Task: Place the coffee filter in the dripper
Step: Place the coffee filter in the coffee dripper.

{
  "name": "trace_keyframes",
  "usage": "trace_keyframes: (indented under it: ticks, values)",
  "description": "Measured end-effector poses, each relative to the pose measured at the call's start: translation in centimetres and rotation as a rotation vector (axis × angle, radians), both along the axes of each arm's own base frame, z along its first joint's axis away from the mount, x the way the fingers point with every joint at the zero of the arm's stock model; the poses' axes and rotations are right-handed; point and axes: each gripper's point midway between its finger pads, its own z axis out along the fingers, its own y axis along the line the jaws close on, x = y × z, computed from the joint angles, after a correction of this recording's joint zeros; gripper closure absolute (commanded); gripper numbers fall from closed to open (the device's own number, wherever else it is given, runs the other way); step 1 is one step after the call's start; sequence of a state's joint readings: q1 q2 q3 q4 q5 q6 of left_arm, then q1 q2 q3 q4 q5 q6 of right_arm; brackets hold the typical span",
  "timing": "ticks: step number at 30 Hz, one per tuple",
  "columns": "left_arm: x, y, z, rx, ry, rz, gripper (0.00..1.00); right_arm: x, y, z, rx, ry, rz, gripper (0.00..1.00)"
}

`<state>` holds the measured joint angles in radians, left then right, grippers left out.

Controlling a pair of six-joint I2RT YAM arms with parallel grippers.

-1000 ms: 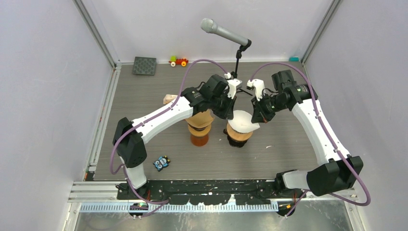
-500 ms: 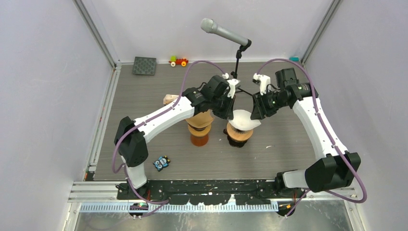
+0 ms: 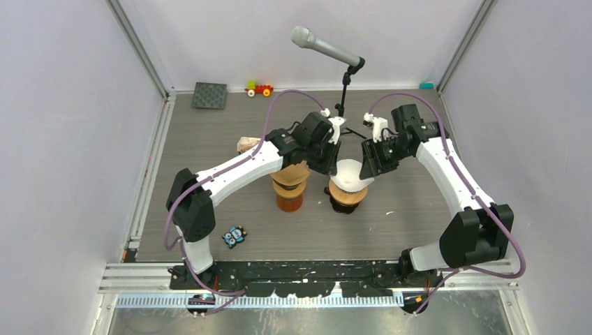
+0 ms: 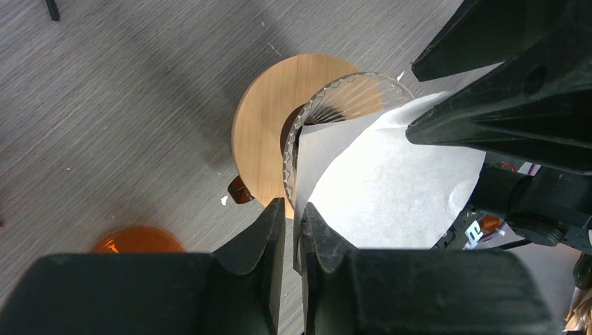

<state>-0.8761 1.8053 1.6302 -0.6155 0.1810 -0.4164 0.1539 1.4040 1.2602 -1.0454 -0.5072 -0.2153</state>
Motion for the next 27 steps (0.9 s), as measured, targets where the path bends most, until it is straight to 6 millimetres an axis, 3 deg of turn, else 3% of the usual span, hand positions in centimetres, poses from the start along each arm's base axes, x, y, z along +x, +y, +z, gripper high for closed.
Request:
trace_keyframes:
  ticks: [7, 27]
  values:
    - [-0.1, -0.1, -0.7, 0.014, 0.007, 0.000, 0.73, 0.7, 0.1, -1.0, -0.005, 0.027, -0.012, 0.52]
    - [0.4, -1.0, -3.3, 0.047, 0.045, -0.006, 0.66, 0.2, 0.2, -2.4, -0.008, 0.067, -0.025, 0.53]
